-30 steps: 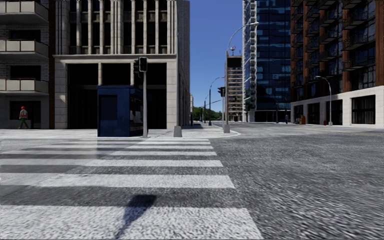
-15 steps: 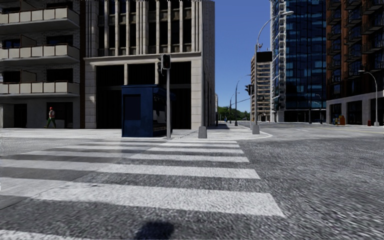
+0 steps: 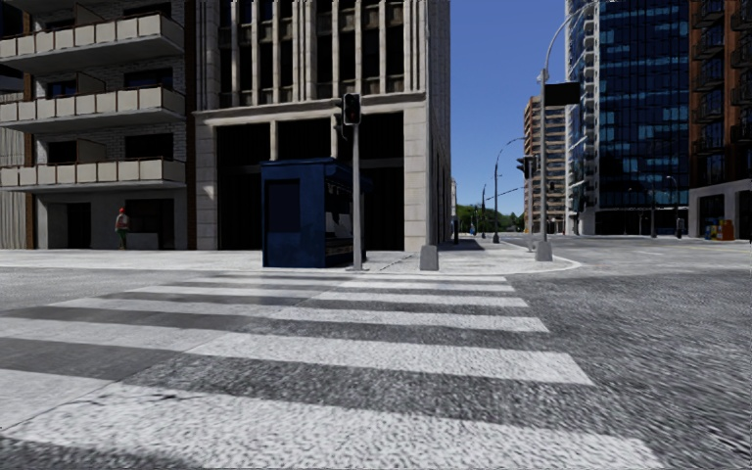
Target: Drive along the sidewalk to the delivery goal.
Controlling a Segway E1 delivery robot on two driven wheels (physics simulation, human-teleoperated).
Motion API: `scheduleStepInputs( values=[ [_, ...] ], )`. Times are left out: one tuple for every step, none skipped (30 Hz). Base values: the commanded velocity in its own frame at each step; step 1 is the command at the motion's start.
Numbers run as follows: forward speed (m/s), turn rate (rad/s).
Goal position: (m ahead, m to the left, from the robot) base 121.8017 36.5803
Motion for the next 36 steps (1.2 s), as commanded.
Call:
scheduleStepInputs(
  values=[
    [1.21,0.00],
    [1.22,0.00],
    [1.22,0.00],
    [1.24,0.00],
    [1.27,0.00],
    [1.28,0.00],
    [1.28,0.00],
    [1.31,0.00],
    [1.31,0.00],
    [1.31,0.00],
    [1.31,0.00],
    [1.31,-0.02],
    [1.31,-0.18],
    [1.30,-0.38],
    [1.30,-0.49],
    [1.30,-0.49],
    [1.30,-0.52],
    [1.30,-0.52],
    [1.30,-0.04],
    [1.30,-0.04],
    [1.30,0.00],
    [1.31,0.00],
    [1.31,0.00],
    [1.31,0.00],
    [1.31,0.00],
    [1.31,0.00],
    [1.31,0.00],
    [1.31,0.00],
    [1.31,0.00],
    [1.31,0.00],
    [1.32,0.00],
    [1.32,0.00],
    [1.41,0.00],
    [1.50,0.00],
    [1.53,0.00],
    [1.53,0.00]
  ],
)
